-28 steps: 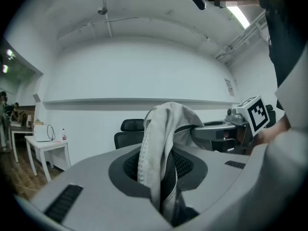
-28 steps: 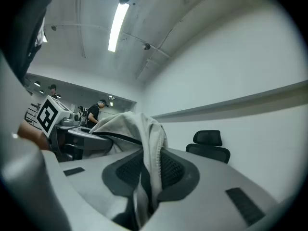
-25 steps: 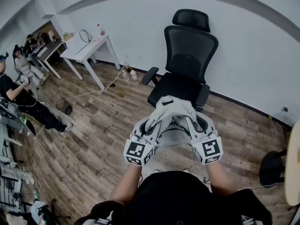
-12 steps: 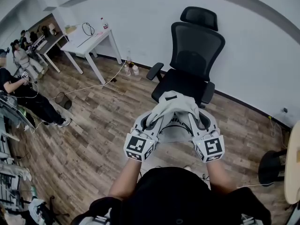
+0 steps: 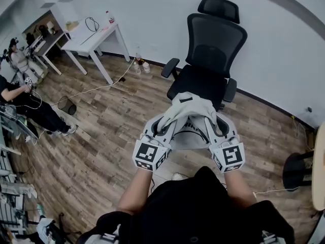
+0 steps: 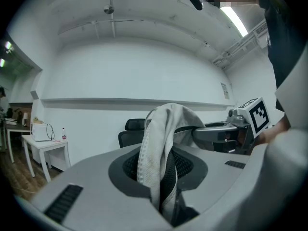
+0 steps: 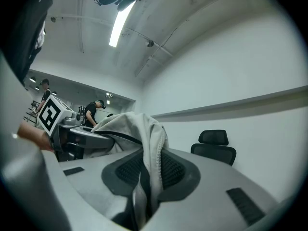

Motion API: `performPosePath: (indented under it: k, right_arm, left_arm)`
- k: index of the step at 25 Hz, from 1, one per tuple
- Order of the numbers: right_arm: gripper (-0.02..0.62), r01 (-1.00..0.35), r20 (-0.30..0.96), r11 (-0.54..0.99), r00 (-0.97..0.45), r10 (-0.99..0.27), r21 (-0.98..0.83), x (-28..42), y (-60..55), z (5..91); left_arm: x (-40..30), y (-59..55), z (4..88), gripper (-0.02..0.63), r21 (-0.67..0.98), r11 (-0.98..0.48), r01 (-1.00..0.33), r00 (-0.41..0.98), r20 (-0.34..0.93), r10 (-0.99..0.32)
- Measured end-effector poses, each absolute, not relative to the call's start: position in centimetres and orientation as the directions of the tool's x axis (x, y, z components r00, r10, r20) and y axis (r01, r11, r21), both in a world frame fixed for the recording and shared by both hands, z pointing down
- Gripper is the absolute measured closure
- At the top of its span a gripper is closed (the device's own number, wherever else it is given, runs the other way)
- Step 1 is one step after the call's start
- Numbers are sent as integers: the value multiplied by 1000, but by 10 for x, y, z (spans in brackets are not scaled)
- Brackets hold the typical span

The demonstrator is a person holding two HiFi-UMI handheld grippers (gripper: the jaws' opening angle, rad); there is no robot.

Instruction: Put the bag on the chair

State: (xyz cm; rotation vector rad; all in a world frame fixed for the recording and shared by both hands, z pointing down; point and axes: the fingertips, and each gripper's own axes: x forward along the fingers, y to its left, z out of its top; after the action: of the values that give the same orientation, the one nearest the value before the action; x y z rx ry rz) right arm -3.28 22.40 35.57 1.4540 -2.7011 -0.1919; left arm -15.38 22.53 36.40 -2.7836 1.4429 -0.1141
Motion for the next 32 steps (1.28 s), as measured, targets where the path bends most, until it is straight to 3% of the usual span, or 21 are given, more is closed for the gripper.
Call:
performPosePath:
  k: [32]
  right_arm:
    - [508,-746,8,662,-663,-748,75,-29,27,371]
  left_arm:
    - [-148,33,381,514,-33,-532,-846,521,156,-839]
